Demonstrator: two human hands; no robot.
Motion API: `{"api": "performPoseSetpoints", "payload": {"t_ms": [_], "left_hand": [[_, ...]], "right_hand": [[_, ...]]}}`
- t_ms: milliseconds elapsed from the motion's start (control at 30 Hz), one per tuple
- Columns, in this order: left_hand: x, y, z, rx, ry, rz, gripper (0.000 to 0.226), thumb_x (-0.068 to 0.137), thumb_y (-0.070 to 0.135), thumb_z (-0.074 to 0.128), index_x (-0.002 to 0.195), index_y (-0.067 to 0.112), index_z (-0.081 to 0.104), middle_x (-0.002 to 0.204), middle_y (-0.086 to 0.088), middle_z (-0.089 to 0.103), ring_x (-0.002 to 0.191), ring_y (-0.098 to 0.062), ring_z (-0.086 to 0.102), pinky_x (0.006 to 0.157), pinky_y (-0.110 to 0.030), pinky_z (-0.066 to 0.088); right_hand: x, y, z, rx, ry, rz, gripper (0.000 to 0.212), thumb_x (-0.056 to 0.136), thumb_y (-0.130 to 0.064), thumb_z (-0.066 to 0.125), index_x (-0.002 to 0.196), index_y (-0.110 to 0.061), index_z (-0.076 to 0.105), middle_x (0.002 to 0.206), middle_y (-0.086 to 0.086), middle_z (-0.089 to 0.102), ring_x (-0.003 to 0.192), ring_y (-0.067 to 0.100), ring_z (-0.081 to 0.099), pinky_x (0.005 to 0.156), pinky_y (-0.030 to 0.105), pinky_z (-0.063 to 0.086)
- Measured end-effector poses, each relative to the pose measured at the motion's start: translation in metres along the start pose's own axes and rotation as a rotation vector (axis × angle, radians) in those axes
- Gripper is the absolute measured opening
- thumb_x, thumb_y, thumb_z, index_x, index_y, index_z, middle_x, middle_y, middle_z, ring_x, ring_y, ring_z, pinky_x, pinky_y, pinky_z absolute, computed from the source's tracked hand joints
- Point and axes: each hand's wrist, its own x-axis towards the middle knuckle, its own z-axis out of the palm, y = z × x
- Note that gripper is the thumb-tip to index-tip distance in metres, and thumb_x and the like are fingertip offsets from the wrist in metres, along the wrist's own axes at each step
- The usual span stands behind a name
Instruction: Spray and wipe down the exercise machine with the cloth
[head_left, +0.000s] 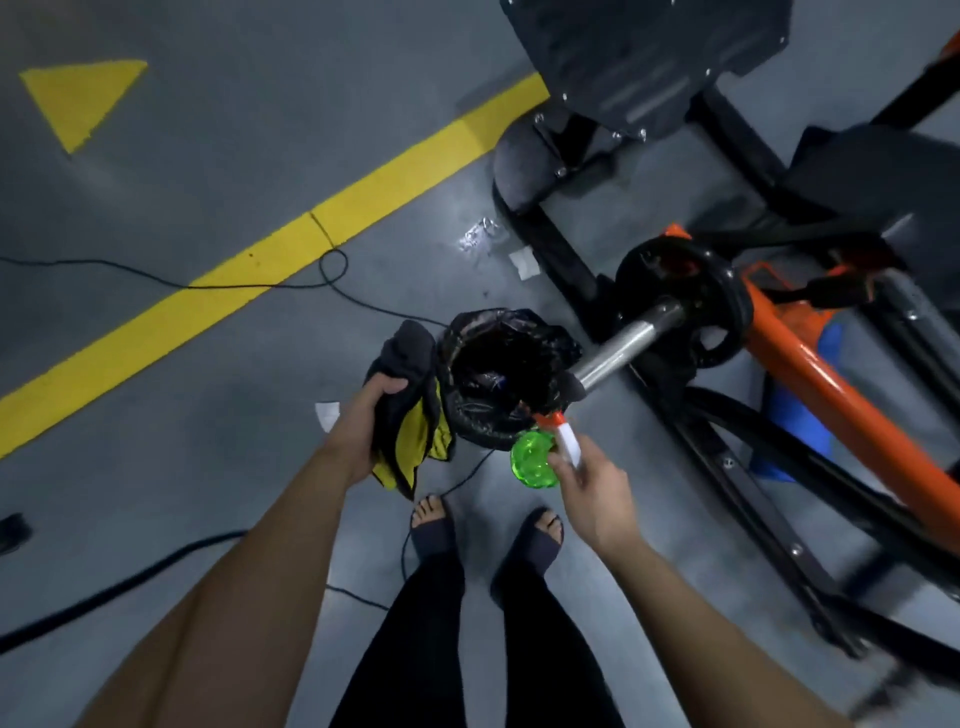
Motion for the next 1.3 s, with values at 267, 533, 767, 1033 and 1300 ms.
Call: {"api": "performPoseSetpoints", "payload": {"t_ms": [267, 533, 767, 1033, 1300], "left_hand": [[0.166, -0.039, 0.062, -0.046, 0.079, 0.069, 0.034, 0.084, 0.021, 0.063, 0.113, 0.004, 0.071, 0.100, -0.017, 0.075, 0.089, -0.032, 0.072, 0.075, -0.040, 0.062], [0.277, -0.116, 0.082, 0.817, 0.124, 0.182, 0.065, 0.093, 0.034, 0.072, 0.149, 0.016, 0.044, 0.143, -0.008, 0.057, 0.128, -0.026, 0.056, 0.102, -0.032, 0.045], [0.237, -0.160, 0.095, 0.977, 0.069, 0.136, 0.040, 0.102, 0.027, 0.057, 0.141, 0.019, 0.052, 0.104, 0.002, 0.063, 0.097, -0.020, 0.060, 0.081, -0.028, 0.044], [0.270, -0.211, 0.118, 1.166, -0.086, 0.347, 0.031, 0.099, 0.023, 0.054, 0.129, 0.021, 0.061, 0.110, -0.003, 0.065, 0.101, -0.022, 0.064, 0.091, -0.046, 0.056], [0.339, -0.264, 0.128, 1.150, -0.110, 0.656, 0.021, 0.100, 0.016, 0.055, 0.114, 0.020, 0.069, 0.074, 0.007, 0.058, 0.065, -0.012, 0.056, 0.068, -0.035, 0.051]], "right_hand": [[0.071, 0.089, 0.072, 0.006, 0.004, 0.159, 0.023, 0.102, -0.027, 0.057, 0.125, -0.030, 0.062, 0.084, -0.005, 0.063, 0.080, 0.021, 0.059, 0.067, 0.030, 0.038], [0.096, 0.163, 0.119, 0.015, 0.021, 0.273, 0.018, 0.104, -0.028, 0.055, 0.121, -0.025, 0.060, 0.070, -0.009, 0.054, 0.070, 0.022, 0.056, 0.064, 0.032, 0.038], [0.104, 0.184, 0.121, 0.035, 0.012, 0.401, 0.023, 0.106, -0.031, 0.048, 0.124, -0.017, 0.055, 0.079, 0.005, 0.059, 0.079, 0.035, 0.060, 0.063, 0.036, 0.039], [0.175, 0.260, 0.161, 0.015, 0.080, 0.450, 0.034, 0.105, -0.031, 0.052, 0.137, -0.025, 0.058, 0.103, 0.016, 0.070, 0.101, 0.039, 0.065, 0.072, 0.034, 0.042], [0.269, 0.324, 0.230, 0.152, 0.151, 0.520, 0.032, 0.104, -0.021, 0.049, 0.134, -0.014, 0.059, 0.109, 0.022, 0.069, 0.100, 0.042, 0.065, 0.075, 0.033, 0.041]]}}
